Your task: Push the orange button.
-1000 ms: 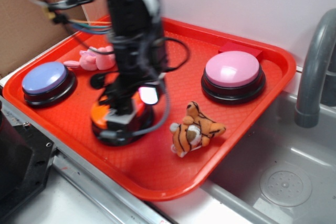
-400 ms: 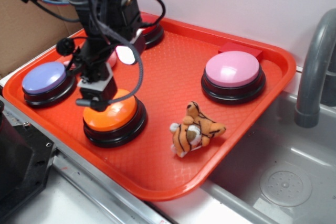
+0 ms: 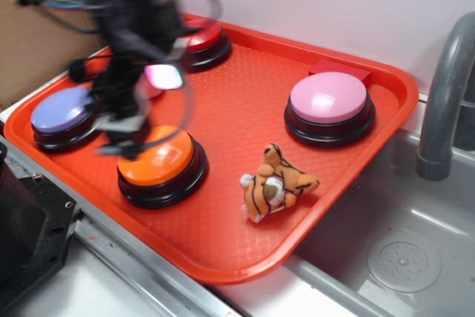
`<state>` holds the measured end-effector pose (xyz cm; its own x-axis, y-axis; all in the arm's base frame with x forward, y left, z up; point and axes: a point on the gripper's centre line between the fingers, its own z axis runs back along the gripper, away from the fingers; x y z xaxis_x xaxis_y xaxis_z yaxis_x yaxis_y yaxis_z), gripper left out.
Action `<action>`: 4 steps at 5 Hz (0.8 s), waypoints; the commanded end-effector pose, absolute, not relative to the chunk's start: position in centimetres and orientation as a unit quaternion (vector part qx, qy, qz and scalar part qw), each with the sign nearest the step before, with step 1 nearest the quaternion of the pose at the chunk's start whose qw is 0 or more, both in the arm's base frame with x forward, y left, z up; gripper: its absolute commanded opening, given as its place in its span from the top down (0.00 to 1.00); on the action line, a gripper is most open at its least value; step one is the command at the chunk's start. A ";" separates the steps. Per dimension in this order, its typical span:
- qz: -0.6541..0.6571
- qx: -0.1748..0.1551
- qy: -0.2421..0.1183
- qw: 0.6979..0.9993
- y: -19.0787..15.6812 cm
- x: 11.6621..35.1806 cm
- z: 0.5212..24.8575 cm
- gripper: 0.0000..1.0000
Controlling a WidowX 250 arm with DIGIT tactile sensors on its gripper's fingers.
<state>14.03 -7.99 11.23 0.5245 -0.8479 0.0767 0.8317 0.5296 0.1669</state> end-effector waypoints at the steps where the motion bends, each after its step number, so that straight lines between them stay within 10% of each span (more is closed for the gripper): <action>1: -0.367 -0.010 -0.075 0.927 -7.6 9.1 10.6 0.00; 4: -0.344 -0.006 -0.054 0.937 -4.4 14.8 8.1 0.00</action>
<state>14.18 -2.93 6.72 0.7646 -0.6408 0.0692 0.6421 0.7666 0.0037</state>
